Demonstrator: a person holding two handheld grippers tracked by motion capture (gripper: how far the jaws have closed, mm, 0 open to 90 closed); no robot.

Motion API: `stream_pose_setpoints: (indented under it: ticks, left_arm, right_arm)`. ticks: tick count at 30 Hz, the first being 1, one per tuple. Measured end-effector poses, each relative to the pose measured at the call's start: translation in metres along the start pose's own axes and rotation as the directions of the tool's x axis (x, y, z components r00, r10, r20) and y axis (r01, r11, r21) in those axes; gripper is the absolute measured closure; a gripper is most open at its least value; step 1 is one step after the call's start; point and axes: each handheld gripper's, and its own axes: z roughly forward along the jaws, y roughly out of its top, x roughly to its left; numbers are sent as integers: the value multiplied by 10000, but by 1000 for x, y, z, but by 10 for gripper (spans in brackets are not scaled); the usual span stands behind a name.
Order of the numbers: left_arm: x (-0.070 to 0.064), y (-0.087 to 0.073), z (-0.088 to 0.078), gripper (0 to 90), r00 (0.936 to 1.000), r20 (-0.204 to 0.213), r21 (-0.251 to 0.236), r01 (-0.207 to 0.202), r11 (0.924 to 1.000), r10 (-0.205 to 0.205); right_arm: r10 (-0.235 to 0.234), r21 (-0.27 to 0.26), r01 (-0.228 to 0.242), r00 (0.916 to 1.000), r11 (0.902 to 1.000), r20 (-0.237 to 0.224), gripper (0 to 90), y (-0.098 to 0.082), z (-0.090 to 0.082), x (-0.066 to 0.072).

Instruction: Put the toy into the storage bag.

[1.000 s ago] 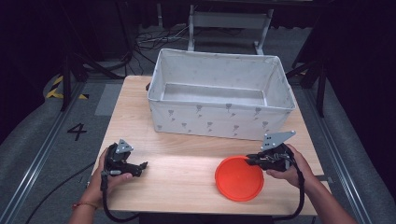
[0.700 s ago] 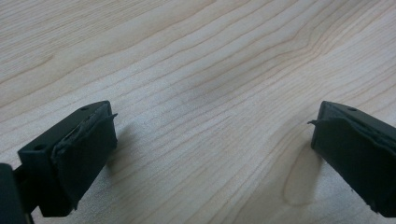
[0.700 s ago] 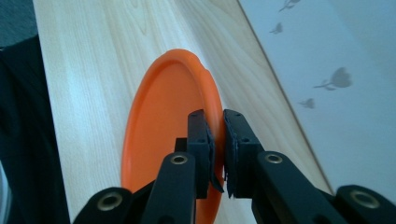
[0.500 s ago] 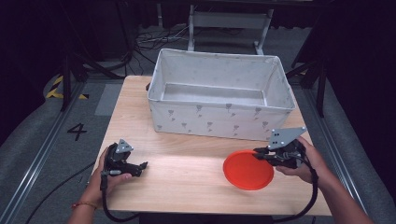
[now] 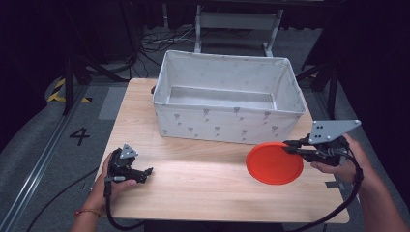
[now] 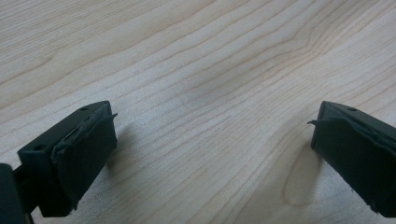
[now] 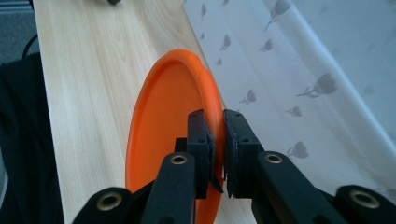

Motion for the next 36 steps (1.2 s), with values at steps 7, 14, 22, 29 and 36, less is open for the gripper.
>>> stream_pose_setpoints:
  ticks: [7, 14, 22, 29, 36]
  left_arm:
    - [0, 0, 0, 4, 10000, -10, -4, -3, 10000, 3]
    - [0, 1, 1, 1, 10000, 27, 28, 10, 10000, -10]
    - [1, 1, 1, 1, 10000, -15, 10, -39, 10000, 39]
    - [0, 1, 1, 1, 10000, 22, 24, 3, 10000, -3]
    - [0, 1, 1, 2, 10000, -37, 19, -41, 10000, 41]
  right_arm:
    - [142, 4, -142, 9998, 9999, 122, 821, 12, -12, -10]
    - [71, -136, -67, 9996, 9999, 267, 821, 26, -29, -17]
    - [170, -355, -148, 9978, 9993, 634, 821, 39, -45, -31]
    - [171, -313, -154, 9983, 9994, 551, 821, 51, -51, -44]
    - [175, -391, -148, 9974, 9991, 700, 821, 63, -55, -53]
